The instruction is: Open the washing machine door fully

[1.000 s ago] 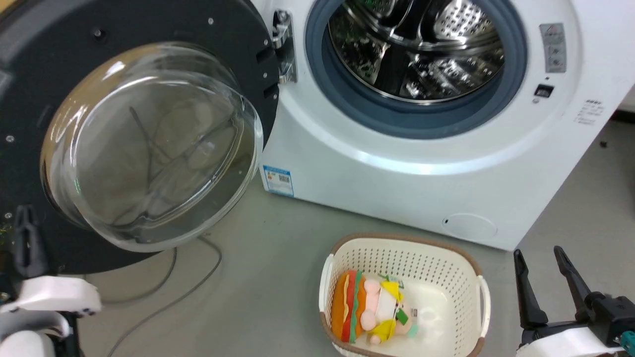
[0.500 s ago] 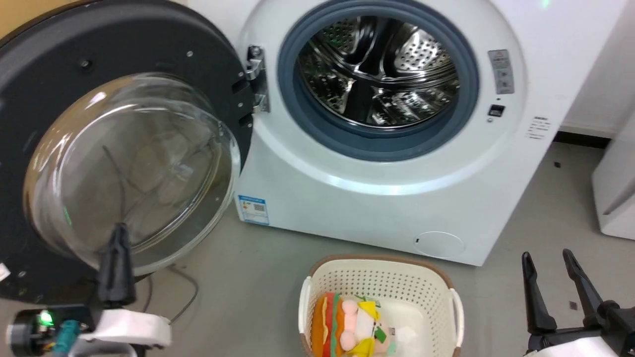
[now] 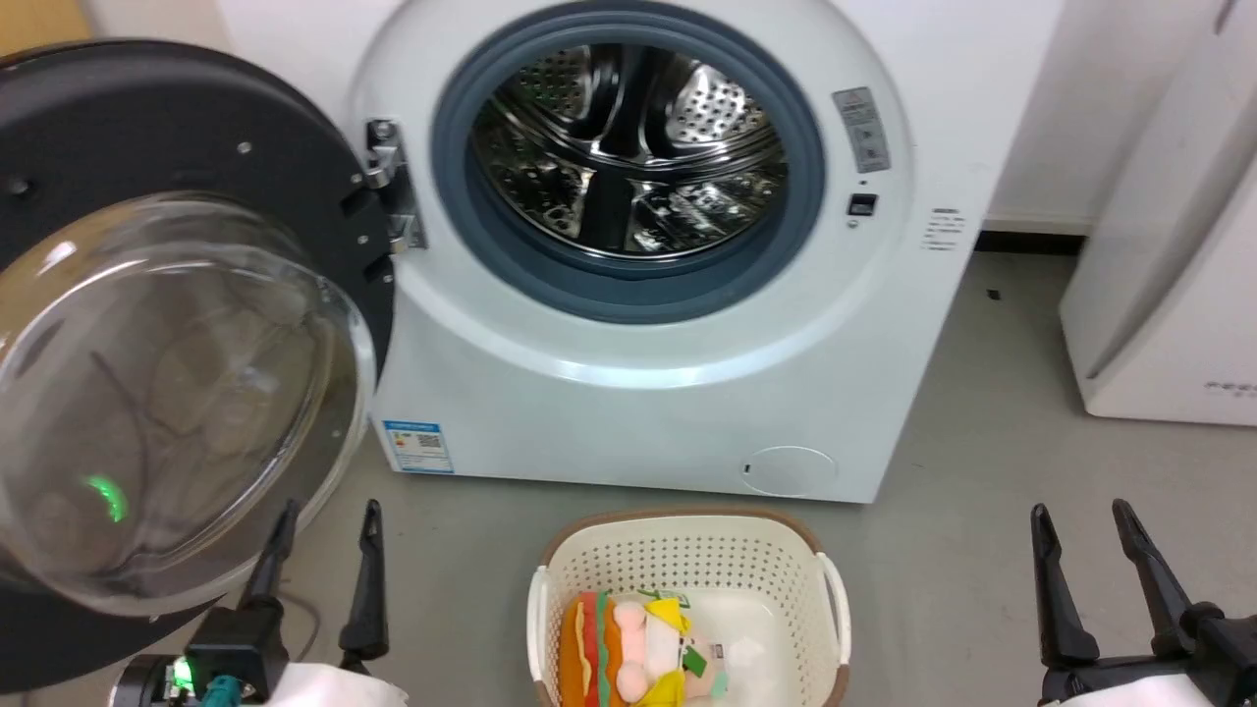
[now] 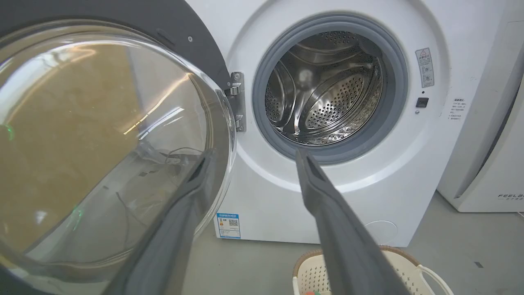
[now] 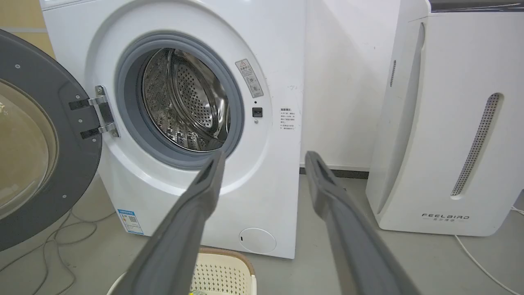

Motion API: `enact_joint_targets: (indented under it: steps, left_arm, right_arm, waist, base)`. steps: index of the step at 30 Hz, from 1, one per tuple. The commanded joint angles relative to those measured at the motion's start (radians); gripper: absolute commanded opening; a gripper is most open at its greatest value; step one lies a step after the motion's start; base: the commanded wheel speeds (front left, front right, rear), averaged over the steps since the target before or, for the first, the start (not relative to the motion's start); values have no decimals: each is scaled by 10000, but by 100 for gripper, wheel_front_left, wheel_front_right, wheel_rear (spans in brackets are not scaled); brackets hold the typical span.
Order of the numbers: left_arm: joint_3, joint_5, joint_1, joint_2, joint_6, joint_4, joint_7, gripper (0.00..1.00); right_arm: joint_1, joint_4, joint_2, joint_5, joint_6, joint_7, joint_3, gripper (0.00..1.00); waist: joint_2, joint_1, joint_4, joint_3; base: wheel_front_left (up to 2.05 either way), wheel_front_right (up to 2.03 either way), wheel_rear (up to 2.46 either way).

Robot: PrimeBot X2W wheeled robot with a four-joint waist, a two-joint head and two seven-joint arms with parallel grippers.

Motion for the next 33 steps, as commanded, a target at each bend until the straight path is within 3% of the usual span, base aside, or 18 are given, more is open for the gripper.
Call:
enact_joint_targets:
  steps: [1,10,11,33]
  left_arm:
    - [-20,68,129,-45,38,-16,-13,100]
    - [-103,-42,339,-107,223,32,-13,100]
    - [-94,-33,169,-117,186,29,2,0]
    - [-206,41,93,-122,296,-116,405,0]
  right_arm:
    - [170,-33,28,32,6,-44,6,100]
    - [228,70,28,114,6,-44,131,100]
    - [130,57,0,65,0,4,108,0]
    - [-17,0,4,-82,1,402,275,0]
  waist:
    - [-1,1,-150,18]
    - [-1,1,-526,110]
    - [-1,1,-526,108]
    - [-1,1,-594,151]
  base:
    - [0,0,0]
    - [0,0,0]
    - [0,0,0]
    - [0,0,0]
